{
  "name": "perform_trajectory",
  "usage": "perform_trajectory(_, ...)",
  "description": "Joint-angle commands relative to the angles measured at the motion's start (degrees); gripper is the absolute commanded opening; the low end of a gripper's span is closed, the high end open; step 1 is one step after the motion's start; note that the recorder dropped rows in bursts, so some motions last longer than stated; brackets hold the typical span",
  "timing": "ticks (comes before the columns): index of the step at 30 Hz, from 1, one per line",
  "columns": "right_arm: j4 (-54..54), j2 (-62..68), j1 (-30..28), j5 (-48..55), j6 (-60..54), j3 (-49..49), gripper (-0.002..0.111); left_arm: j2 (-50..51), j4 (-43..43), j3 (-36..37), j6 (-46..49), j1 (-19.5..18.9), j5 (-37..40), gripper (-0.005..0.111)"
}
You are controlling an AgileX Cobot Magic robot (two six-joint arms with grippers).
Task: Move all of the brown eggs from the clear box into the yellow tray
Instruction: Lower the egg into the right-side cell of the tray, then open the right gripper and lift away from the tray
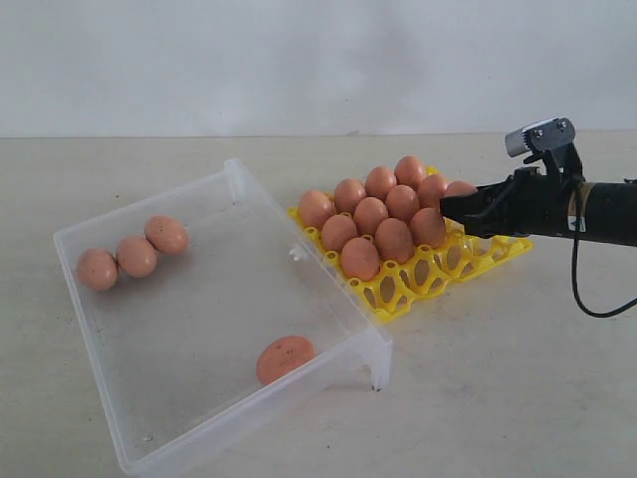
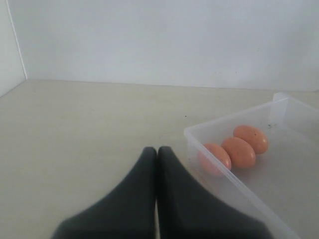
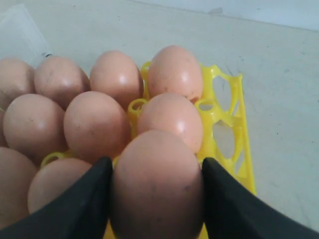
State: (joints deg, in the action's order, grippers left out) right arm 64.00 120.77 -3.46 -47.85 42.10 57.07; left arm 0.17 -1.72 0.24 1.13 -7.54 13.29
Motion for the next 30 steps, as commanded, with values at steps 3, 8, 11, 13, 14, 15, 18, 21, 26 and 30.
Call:
perform_trajectory(3, -0.5, -0.1, -0.1, -0.7, 0.5, 0.2, 0.041, -0.2, -0.3, -0.2, 0.0, 0.2, 0.0, -0.004)
perform_trajectory(8, -0.5, -0.1, -0.1, -3.7, 1.4, 0.2, 0.07, -0.2, -0.3, -0.2, 0.0, 0.2, 0.0, -0.004)
perform_trajectory(11, -1.6, -0.1, -0.1, -5.2, 1.5, 0.2, 0.073, -0.2, -0.3, -0.2, 0.0, 0.2, 0.0, -0.004)
perform_trajectory(13, -2.1, -0.1, -0.1, -5.8, 2.1, 0.2, 0.073, -0.2, -0.3, -0.2, 0.0, 0.2, 0.0, -0.004)
perform_trajectory(14, -2.3, -0.2, -0.1, -5.8, 2.4, 0.2, 0.073, -0.2, -0.3, -0.2, 0.0, 0.2, 0.0, -0.004)
perform_trajectory(15, -2.4, -0.3, -0.1, -5.8, 2.6, 0.2, 0.073, -0.2, -0.3, -0.2, 0.0, 0.2, 0.0, -0.004)
perform_trajectory(18, -2.4, -2.0, -0.1, -5.8, 3.6, 0.2, 0.073, -0.2, -0.3, -0.2, 0.0, 0.2, 0.0, -0.004)
perform_trajectory(21, -2.5, -4.8, -0.1, -7.5, 4.5, 0.2, 0.073, -0.2, -0.3, -0.2, 0.0, 0.2, 0.0, -0.004)
perform_trajectory(26, -7.3, -9.7, 1.1, -21.3, 9.5, 0.2, 0.073, -0.2, -0.3, -0.2, 0.0, 0.2, 0.0, -0.004)
perform_trajectory(30, -10.1, -13.4, 8.5, -22.1, 13.5, 0.2, 0.061, -0.2, -0.3, -0.2, 0.0, 0.2, 0.0, -0.004)
